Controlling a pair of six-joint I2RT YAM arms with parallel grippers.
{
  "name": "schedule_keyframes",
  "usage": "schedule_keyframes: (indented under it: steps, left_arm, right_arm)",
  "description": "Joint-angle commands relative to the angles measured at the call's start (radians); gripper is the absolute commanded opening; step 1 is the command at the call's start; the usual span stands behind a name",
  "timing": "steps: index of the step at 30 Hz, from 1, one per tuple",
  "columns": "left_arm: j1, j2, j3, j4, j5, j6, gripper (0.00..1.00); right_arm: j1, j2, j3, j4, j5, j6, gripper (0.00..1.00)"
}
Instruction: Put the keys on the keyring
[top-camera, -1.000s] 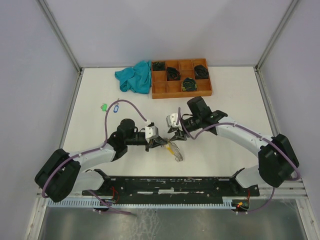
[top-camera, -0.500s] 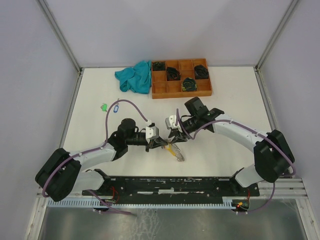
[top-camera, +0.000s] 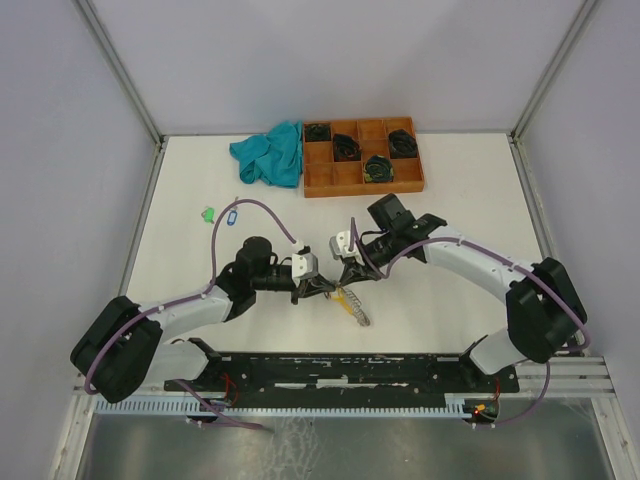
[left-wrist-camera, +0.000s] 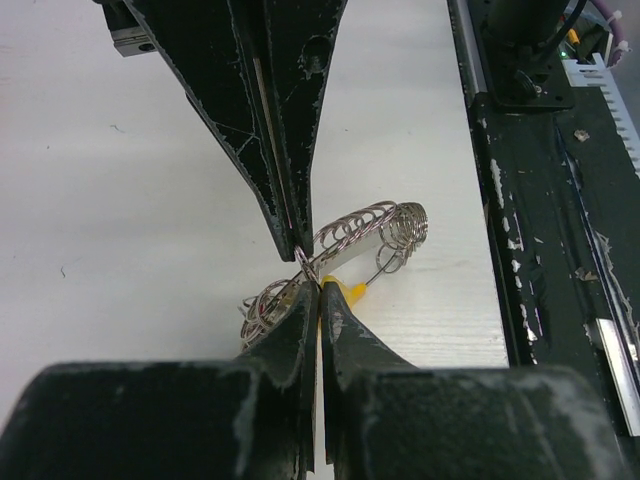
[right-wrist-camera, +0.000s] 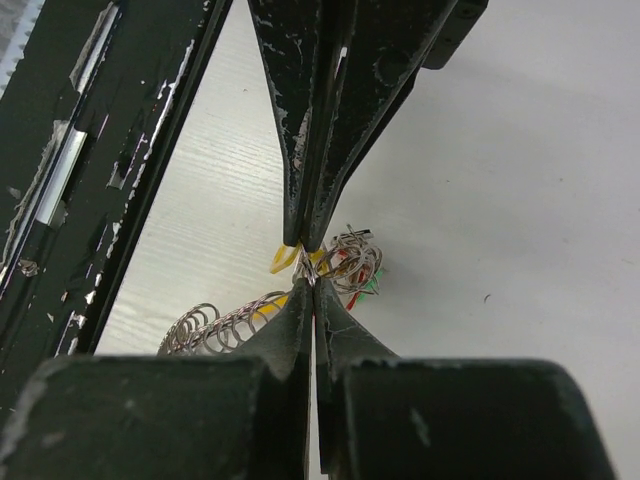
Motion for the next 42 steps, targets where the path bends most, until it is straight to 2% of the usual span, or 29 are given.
schedule_keyframes:
  steps: [1,7,16,20,30,42]
  left_arm:
    - [-0.007,-0.004,0.038,0.018,0.016,0.061,0.03]
    - [-0.007,0.008,0.045,-0.025,-0.010,0.083,0.03]
    - [-0.007,0.018,0.056,-0.067,-0.040,0.108,0.03]
    - [-0.021,0.026,0.056,-0.037,-0.032,0.094,0.03]
    - [-0.033,0.023,-0.005,0.189,-0.092,-0.016,0.03]
    - [-0.045,0.020,-0.083,0.419,-0.196,-0.103,0.03]
  right_arm:
    - [0.001,-0.073,0.016,0.018,0.022,0.024,0.01]
    - [-0.014,-0.181,-0.069,0.188,0.049,0.145,0.01]
    - [-0.024,-0.250,-0.114,0.277,0.054,0.232,0.01]
    - [-0.024,-0.269,-0.168,0.421,0.041,0.356,0.01]
    - [-0.005,-0.287,-0.352,0.908,0.098,0.652,0.01]
    - [0.063,-0.267,-0.444,1.129,0.259,0.740,0.01]
